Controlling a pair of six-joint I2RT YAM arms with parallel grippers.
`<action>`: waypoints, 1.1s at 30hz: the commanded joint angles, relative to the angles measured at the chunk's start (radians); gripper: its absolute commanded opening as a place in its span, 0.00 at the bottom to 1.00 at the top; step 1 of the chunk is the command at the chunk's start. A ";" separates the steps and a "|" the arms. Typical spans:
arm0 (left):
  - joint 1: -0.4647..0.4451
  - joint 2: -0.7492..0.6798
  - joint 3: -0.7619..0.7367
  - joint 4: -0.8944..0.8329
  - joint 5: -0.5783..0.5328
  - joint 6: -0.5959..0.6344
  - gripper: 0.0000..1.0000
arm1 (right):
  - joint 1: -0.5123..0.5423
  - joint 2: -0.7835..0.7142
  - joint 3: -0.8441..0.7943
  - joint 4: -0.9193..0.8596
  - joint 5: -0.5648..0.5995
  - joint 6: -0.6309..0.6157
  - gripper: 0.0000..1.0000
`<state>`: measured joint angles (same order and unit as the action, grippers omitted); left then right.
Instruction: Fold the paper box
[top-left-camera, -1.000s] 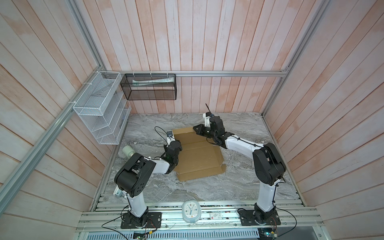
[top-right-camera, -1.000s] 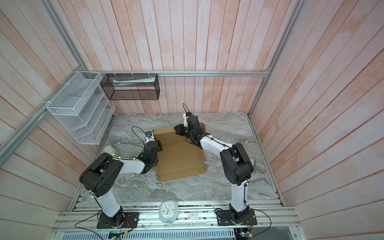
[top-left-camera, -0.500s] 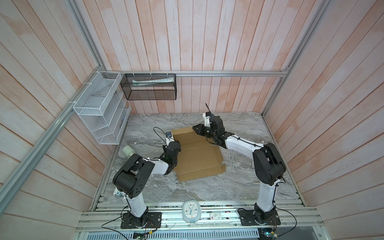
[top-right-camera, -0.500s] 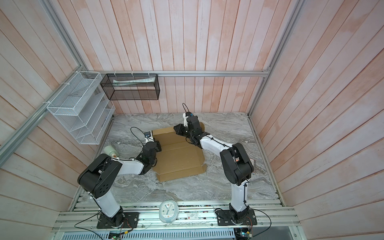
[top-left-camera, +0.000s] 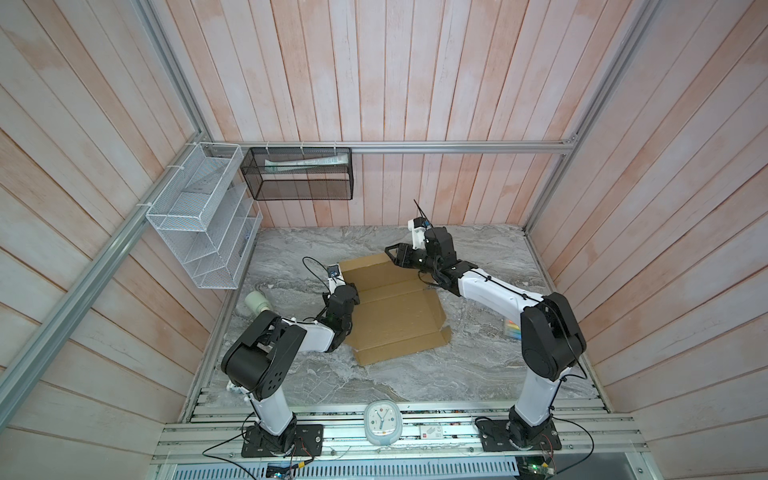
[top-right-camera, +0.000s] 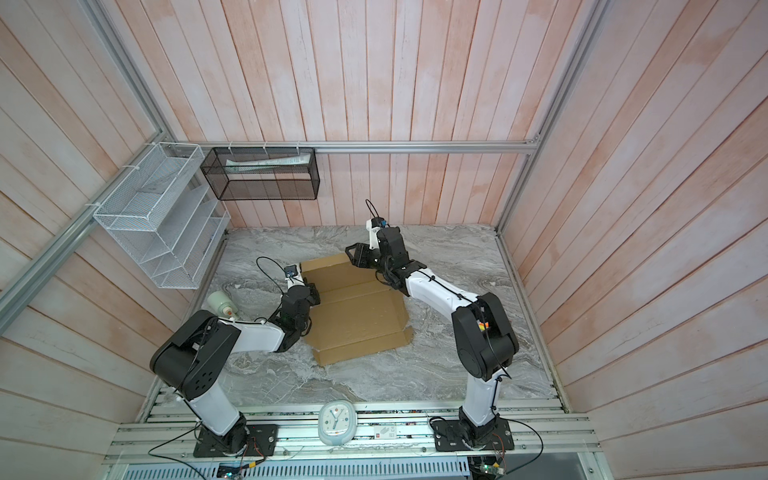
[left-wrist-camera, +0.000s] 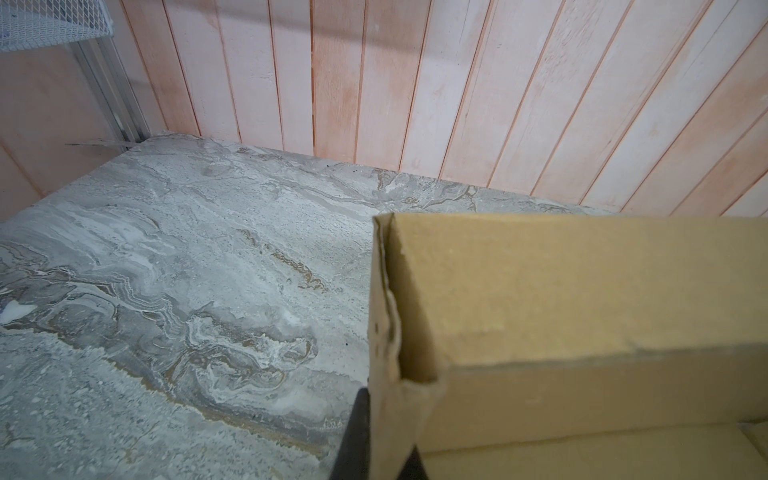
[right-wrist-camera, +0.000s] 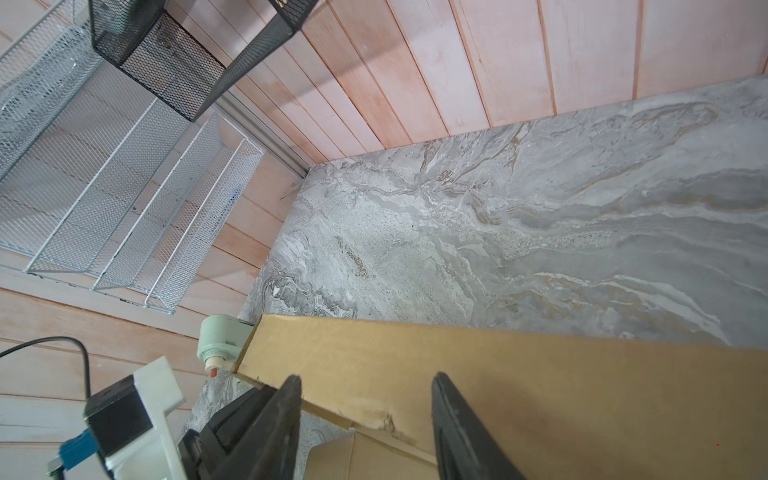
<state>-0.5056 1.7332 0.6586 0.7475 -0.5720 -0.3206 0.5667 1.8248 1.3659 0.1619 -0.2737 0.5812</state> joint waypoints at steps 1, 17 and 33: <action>0.006 -0.032 -0.016 0.008 0.016 -0.033 0.00 | -0.011 -0.061 -0.031 -0.056 0.029 -0.086 0.57; 0.007 -0.067 -0.050 0.017 0.037 -0.049 0.00 | -0.082 -0.233 -0.111 -0.179 0.149 -0.209 0.65; 0.007 -0.081 -0.058 0.020 0.044 -0.044 0.00 | -0.112 -0.195 -0.127 -0.201 0.153 -0.194 0.66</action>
<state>-0.5037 1.6855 0.6117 0.7479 -0.5419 -0.3523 0.4637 1.6100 1.2480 -0.0315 -0.1280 0.3862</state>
